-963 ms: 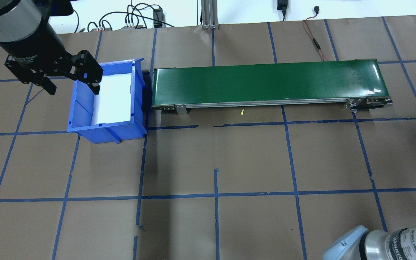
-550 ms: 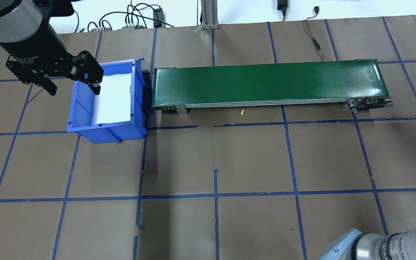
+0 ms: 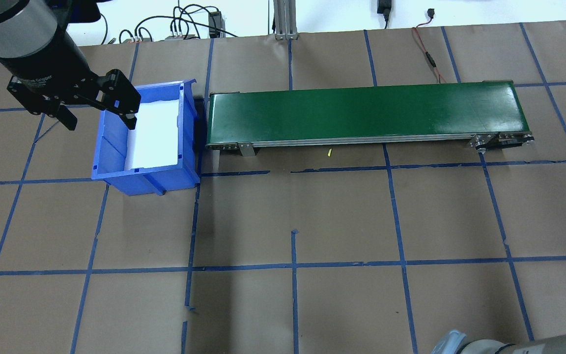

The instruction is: Move block left to right into plate

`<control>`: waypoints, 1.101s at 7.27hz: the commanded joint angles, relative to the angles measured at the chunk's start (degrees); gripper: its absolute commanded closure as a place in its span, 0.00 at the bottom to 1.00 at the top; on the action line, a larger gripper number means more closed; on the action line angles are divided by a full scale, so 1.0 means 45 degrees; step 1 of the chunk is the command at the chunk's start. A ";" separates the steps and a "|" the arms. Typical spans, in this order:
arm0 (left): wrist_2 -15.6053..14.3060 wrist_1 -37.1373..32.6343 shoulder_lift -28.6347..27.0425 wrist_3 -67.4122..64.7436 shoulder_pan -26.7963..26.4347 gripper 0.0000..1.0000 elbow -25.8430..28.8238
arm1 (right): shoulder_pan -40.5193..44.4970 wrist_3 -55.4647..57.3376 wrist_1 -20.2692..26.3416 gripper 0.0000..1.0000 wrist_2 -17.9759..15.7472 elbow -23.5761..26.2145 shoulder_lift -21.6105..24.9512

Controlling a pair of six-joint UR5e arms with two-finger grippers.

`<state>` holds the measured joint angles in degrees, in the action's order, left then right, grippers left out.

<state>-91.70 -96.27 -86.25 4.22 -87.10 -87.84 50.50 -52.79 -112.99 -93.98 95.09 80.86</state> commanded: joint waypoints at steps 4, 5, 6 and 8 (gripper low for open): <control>0.0007 0.0007 0.0007 0.0000 0.0001 0.00 0.0027 | 0.5834 0.8827 0.4266 0.00 0.0084 -0.0368 0.2517; -0.0012 0.0007 0.0007 0.0000 0.0020 0.00 0.0027 | 0.7027 1.0175 0.4637 0.00 0.0181 -0.0466 0.2673; -0.0012 0.0007 0.0007 0.0000 0.0040 0.00 0.0027 | 0.8083 1.1117 0.4660 0.00 0.0762 -0.0448 0.2849; 0.0007 0.0007 0.0007 0.0000 0.0040 0.00 0.0027 | 0.9649 1.3230 0.4564 0.00 0.0866 -0.0273 0.2793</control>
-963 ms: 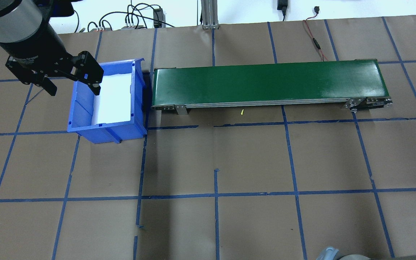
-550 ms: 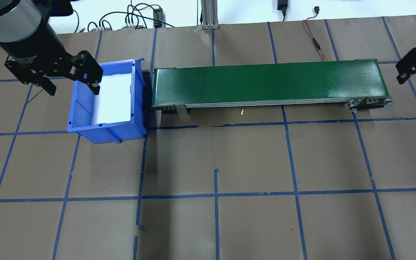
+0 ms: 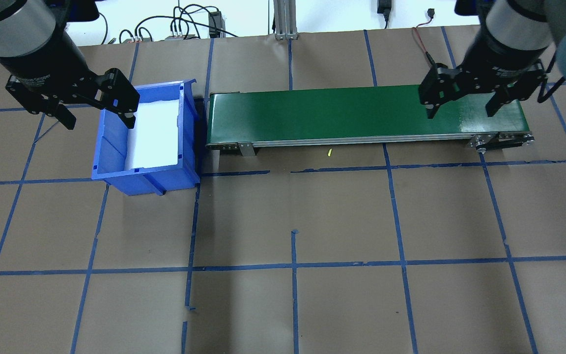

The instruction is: Move block left to right into plate

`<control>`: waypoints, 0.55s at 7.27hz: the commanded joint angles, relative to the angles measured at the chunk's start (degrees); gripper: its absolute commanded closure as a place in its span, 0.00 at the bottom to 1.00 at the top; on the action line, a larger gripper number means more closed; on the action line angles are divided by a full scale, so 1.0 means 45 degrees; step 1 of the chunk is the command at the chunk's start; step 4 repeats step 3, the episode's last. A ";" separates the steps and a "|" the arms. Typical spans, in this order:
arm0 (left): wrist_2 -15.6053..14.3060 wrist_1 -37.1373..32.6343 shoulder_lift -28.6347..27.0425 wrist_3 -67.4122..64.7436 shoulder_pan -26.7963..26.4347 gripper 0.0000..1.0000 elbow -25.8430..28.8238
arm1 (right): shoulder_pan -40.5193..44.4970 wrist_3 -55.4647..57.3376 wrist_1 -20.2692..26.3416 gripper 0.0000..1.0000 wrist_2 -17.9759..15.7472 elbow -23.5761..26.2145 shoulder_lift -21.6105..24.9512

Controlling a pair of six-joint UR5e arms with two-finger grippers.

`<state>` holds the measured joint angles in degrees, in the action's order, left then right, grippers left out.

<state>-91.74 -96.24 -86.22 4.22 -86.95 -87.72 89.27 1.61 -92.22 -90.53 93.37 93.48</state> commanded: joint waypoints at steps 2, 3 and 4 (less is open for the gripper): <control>-0.0005 0.0000 0.0000 0.0000 0.0005 0.00 0.0000 | 0.1255 0.1107 -0.0035 0.00 -0.0116 0.0131 -0.0050; -0.0005 0.0000 0.0000 0.0000 -0.0014 0.00 0.0000 | 0.1217 0.0971 -0.0035 0.00 -0.0135 0.0131 -0.0050; -0.0005 0.0000 0.0000 0.0000 -0.0014 0.00 0.0000 | 0.1217 0.0971 -0.0035 0.00 -0.0135 0.0131 -0.0050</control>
